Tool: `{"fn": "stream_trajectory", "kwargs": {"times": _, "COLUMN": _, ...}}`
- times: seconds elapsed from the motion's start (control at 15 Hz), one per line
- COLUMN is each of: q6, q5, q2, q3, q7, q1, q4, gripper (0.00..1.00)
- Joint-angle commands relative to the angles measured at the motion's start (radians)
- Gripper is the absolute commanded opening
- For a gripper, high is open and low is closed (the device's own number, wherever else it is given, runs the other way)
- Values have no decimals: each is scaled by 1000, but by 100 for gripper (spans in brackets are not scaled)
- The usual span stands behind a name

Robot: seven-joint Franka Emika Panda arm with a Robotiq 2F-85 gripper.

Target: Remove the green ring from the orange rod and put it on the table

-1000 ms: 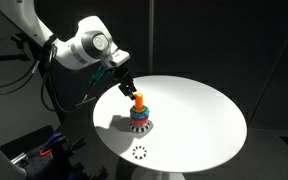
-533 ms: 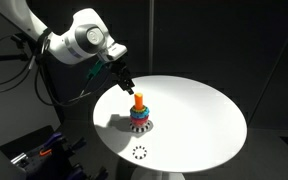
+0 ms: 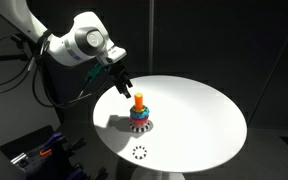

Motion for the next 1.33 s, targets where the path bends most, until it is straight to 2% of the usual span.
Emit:
{"fn": "stream_trajectory", "kwargs": {"times": 0.0, "q6": -13, "q5": -55, "q2": 16, "q3": 4, "q7": 28, "q1": -11, "q4": 1, "gripper": 100}}
{"fn": "stream_trajectory", "kwargs": {"times": 0.27, "q6": -5, "q5": -163, "q2": 52, "q3": 2, "q7": 106, "q1": -21, "q4": 11, "gripper": 100}}
{"fn": "stream_trajectory", "kwargs": {"times": 1.27, "q6": 8, "q5": -423, "q2": 158, "q3": -24, "q7": 390, "q1": -22, "q4": 63, "gripper": 100}}
